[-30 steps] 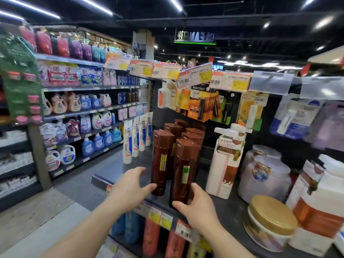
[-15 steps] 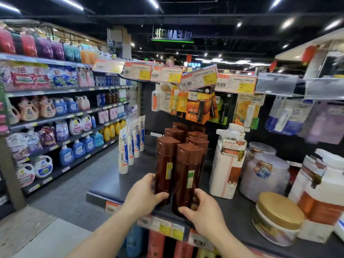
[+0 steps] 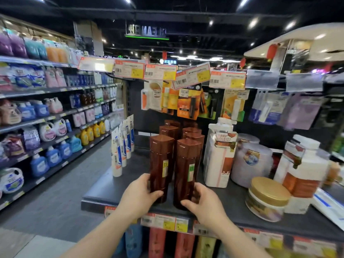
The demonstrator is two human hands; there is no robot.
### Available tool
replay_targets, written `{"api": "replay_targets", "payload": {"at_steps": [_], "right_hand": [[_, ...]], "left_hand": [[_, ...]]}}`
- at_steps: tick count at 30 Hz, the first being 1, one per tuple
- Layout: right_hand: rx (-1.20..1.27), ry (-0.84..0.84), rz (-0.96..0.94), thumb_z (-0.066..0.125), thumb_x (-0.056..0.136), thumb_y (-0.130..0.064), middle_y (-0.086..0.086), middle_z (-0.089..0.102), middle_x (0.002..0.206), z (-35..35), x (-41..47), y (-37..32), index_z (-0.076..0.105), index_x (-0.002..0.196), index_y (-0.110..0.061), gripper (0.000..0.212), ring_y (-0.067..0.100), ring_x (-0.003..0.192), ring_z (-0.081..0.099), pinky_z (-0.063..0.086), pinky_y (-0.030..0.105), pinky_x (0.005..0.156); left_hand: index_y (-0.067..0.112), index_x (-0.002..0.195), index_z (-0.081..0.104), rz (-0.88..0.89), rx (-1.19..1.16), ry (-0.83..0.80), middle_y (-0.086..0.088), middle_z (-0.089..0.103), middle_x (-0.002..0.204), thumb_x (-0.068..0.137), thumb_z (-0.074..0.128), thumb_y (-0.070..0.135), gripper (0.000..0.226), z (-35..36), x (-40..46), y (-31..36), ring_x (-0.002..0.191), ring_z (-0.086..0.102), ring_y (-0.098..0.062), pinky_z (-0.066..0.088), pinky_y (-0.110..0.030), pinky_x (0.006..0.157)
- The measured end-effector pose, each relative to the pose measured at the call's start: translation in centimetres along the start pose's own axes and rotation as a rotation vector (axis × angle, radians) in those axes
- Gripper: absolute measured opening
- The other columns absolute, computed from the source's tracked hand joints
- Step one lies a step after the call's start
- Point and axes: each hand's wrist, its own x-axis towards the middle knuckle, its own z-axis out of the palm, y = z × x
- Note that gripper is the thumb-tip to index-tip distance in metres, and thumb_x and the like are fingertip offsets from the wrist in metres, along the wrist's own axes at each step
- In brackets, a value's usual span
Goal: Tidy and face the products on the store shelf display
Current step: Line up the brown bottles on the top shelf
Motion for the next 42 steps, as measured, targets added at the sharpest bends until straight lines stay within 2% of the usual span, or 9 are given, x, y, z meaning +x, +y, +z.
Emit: {"api": "replay_targets", "payload": {"at_steps": [5,9,13,19,25,30,34,38,42], "right_hand": [[0.004,0.022,-0.010,0.077,0.080,-0.024,-0.021,0.069,0.099,-0.1,0.5,0.6,0.058,0.123,-0.028,0.047,-0.007,0.091,0.064,0.051,0.013,0.081],[-0.001,0.018,-0.017,0.077,0.080,-0.025,-0.019,0.070,0.099,-0.1,0.6,1.0,0.059,0.122,-0.029,0.046,-0.004,0.091,0.064,0.053,0.019,0.083],[0.018,0.001,-0.025,0.076,0.081,-0.022,-0.020,0.069,0.097,-0.3,0.7,1.1,0.059,0.117,-0.031,0.041,-0.008,0.088,0.063,0.048,0.007,0.074],[0.025,0.001,-0.033,0.076,0.081,-0.019,-0.020,0.070,0.096,-0.2,0.8,1.2,0.059,0.115,-0.032,0.040,-0.009,0.087,0.064,0.048,0.008,0.074],[-0.008,0.024,-0.028,0.077,0.080,-0.020,-0.017,0.071,0.090,-0.2,0.7,1.2,0.060,0.113,-0.033,0.039,-0.005,0.084,0.065,0.047,0.006,0.068],[-0.005,0.029,-0.013,0.077,0.080,-0.018,-0.018,0.072,0.091,-0.3,0.5,1.0,0.062,0.111,-0.032,0.037,-0.008,0.084,0.065,0.046,0.004,0.067],[0.008,0.042,0.013,0.078,0.079,-0.015,-0.016,0.073,0.090,-0.2,0.2,0.6,0.064,0.113,-0.026,0.039,-0.007,0.083,0.067,0.048,0.006,0.069],[0.051,0.095,0.065,0.081,0.075,-0.013,-0.012,0.072,0.093,-0.6,-0.4,0.0,0.062,0.113,-0.024,0.044,-0.005,0.081,0.067,0.049,0.009,0.066],[0.058,0.254,0.054,0.084,0.071,-0.027,-0.011,0.067,0.101,-2.0,-1.2,-1.9,0.057,0.108,-0.031,0.046,0.003,0.089,0.065,0.052,0.019,0.076]], "left_hand": [[0.032,0.120,0.051,-0.002,-0.031,-0.053,0.018,0.066,0.104,0.079,0.075,0.031,0.047,-0.3,-0.2,0.0,0.090,0.060,0.007,0.045,-0.012,0.075],[0.031,0.118,0.052,-0.004,-0.074,-0.061,0.020,0.065,0.098,0.078,0.077,0.028,0.047,-0.4,-0.2,0.1,0.085,0.059,0.014,0.043,-0.005,0.070],[0.030,0.118,0.054,-0.014,-0.124,-0.071,0.017,0.069,0.101,0.077,0.078,0.027,0.047,-0.4,-0.3,-0.1,0.090,0.064,0.008,0.050,-0.014,0.083],[0.031,0.112,0.055,0.002,-0.158,-0.109,0.016,0.071,0.098,0.077,0.078,0.024,0.042,-0.6,-0.3,-0.1,0.089,0.066,0.007,0.053,-0.022,0.088],[0.035,0.108,0.053,0.033,-0.098,-0.109,0.019,0.069,0.094,0.078,0.077,0.031,0.038,-0.8,-0.3,-0.1,0.084,0.065,0.008,0.051,-0.015,0.081],[0.033,0.111,0.055,0.050,-0.134,-0.134,0.019,0.071,0.094,0.076,0.078,0.031,0.041,-0.7,-0.3,-0.3,0.084,0.065,0.008,0.054,-0.025,0.087],[0.031,0.110,0.055,0.068,-0.150,-0.193,0.017,0.070,0.094,0.072,0.080,0.035,0.045,-1.6,0.3,-0.5,0.081,0.066,0.006,0.055,-0.024,0.083],[0.029,0.121,0.050,0.101,-0.174,-0.177,0.013,0.059,0.113,0.072,0.077,0.046,0.059,-4.7,2.6,-0.5,0.098,0.060,-0.003,0.050,-0.020,0.082],[0.021,0.119,0.055,0.180,-0.299,-0.054,0.006,0.062,0.113,0.082,0.072,0.030,0.042,-7.7,5.0,1.1,0.102,0.060,-0.008,0.049,-0.025,0.089]]}}
